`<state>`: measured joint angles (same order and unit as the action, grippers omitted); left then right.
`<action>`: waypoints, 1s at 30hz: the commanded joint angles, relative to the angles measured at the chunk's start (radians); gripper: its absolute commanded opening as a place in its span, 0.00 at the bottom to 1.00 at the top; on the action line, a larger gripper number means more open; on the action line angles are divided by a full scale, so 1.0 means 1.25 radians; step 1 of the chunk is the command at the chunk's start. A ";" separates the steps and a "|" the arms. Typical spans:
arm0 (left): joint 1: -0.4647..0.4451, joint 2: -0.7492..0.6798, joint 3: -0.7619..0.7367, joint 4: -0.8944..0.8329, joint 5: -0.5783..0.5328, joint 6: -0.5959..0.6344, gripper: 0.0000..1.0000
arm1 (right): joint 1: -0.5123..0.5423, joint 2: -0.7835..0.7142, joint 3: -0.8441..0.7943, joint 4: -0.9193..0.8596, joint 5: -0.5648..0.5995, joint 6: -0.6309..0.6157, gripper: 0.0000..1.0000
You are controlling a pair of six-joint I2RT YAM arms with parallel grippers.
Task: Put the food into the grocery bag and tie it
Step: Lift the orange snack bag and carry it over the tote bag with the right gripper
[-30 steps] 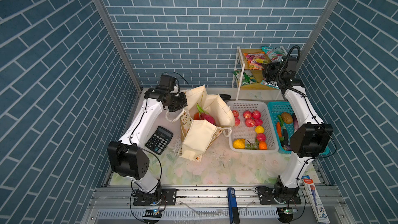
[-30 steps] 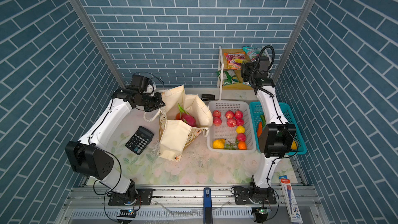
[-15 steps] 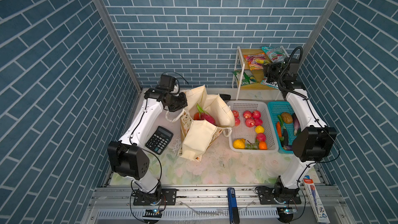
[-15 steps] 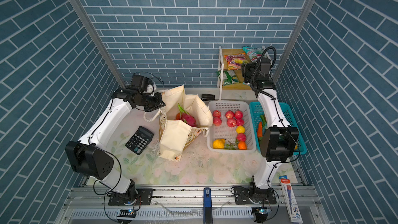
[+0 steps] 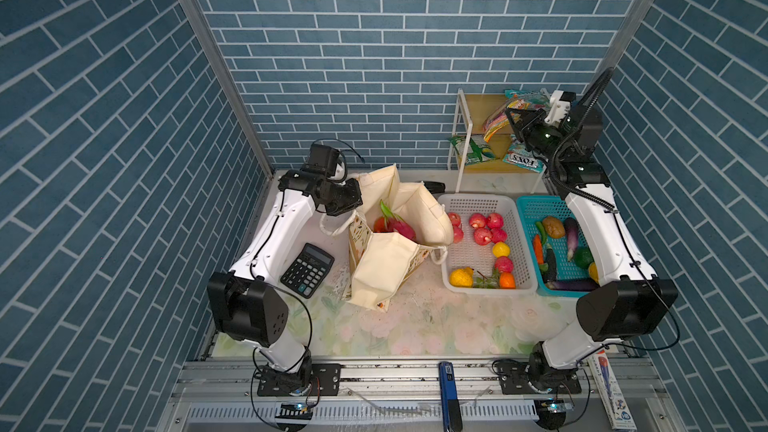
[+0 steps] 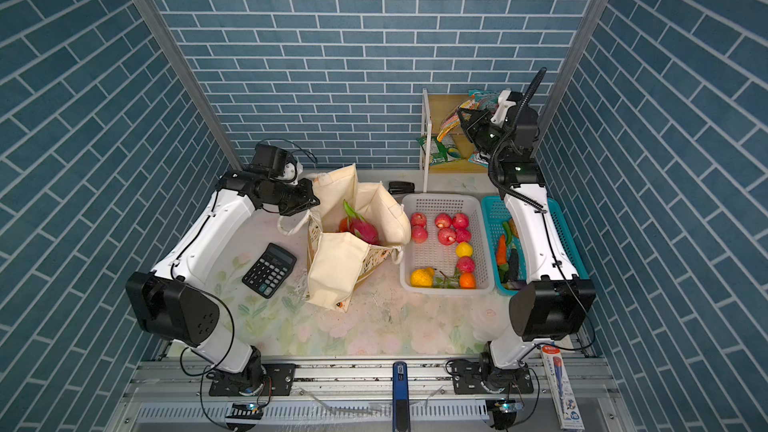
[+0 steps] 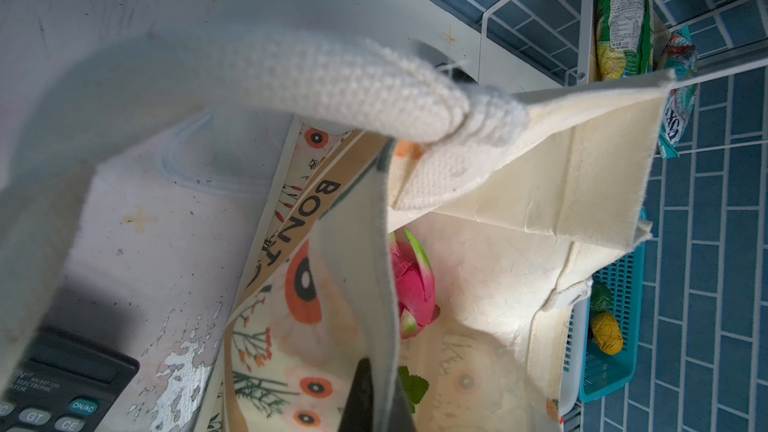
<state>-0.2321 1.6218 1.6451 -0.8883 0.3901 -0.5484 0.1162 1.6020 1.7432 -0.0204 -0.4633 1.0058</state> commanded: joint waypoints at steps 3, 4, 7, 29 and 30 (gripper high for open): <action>-0.011 0.006 0.003 -0.024 0.014 0.012 0.04 | 0.034 -0.027 -0.013 0.074 -0.168 -0.146 0.00; -0.012 0.005 0.004 -0.026 0.013 0.012 0.04 | 0.045 -0.030 -0.016 0.067 -0.191 -0.168 0.00; -0.012 0.006 0.006 -0.030 0.013 0.013 0.04 | 0.081 -0.036 -0.016 0.008 -0.250 -0.253 0.00; -0.013 0.015 0.015 -0.037 0.012 0.017 0.04 | 0.350 0.015 -0.087 -0.094 -0.335 -0.416 0.00; -0.013 0.015 0.015 -0.037 0.011 0.017 0.04 | 0.355 0.017 -0.091 -0.099 -0.337 -0.420 0.00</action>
<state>-0.2367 1.6272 1.6474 -0.8963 0.3904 -0.5419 0.5457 1.6157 1.6337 -0.1566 -0.8616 0.5465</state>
